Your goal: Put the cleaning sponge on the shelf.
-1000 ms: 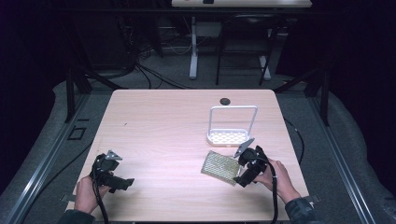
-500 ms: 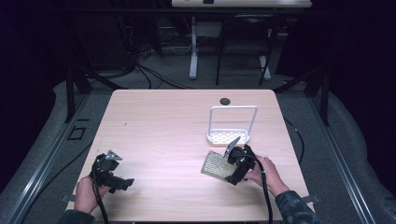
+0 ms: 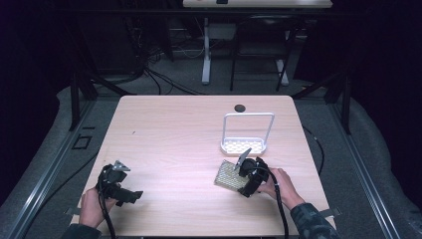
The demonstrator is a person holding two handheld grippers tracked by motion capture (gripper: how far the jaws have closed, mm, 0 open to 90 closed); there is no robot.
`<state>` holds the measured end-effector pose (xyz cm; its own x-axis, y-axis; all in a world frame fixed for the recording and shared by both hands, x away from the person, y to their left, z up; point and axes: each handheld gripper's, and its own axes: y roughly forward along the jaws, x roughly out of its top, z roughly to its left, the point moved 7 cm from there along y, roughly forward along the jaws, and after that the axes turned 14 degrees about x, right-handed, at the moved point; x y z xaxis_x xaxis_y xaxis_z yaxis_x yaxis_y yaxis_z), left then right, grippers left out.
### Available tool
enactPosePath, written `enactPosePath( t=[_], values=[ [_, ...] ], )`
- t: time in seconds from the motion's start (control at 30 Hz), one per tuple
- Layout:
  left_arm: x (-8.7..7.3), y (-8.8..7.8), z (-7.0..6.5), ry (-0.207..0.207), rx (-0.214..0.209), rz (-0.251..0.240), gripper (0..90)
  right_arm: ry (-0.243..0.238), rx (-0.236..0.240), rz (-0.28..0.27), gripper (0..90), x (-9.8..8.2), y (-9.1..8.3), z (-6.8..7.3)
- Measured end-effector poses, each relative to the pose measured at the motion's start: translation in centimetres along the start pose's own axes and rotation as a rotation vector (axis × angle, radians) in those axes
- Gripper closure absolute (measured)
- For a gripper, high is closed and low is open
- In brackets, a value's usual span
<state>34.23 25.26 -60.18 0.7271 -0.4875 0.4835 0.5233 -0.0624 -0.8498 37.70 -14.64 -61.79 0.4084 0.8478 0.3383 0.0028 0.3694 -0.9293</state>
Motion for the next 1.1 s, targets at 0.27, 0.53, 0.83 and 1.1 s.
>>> enactPosePath(
  t=[0.27, 0.53, 0.83, 1.1],
  values=[
    [0.0, 0.1, 0.0, -0.002, 0.002, 0.002, 0.1, -0.016, -0.005, 0.014, 17.3, -0.1, 0.2, 0.1],
    [0.0, 0.1, -0.1, 0.003, -0.003, 0.007, 0.1, -0.003, 0.011, -0.020, 29.6, -0.3, -0.1, -0.2],
    [-0.1, 0.2, 0.0, 0.001, -0.001, 0.013, 0.2, 0.002, -0.029, -0.054, 47.9, -0.4, -0.5, -0.3],
    [-0.1, 0.2, 0.0, 0.002, 0.005, 0.016, 0.2, 0.015, -0.045, -0.063, 51.6, -0.6, -1.0, 0.1]
  ],
)
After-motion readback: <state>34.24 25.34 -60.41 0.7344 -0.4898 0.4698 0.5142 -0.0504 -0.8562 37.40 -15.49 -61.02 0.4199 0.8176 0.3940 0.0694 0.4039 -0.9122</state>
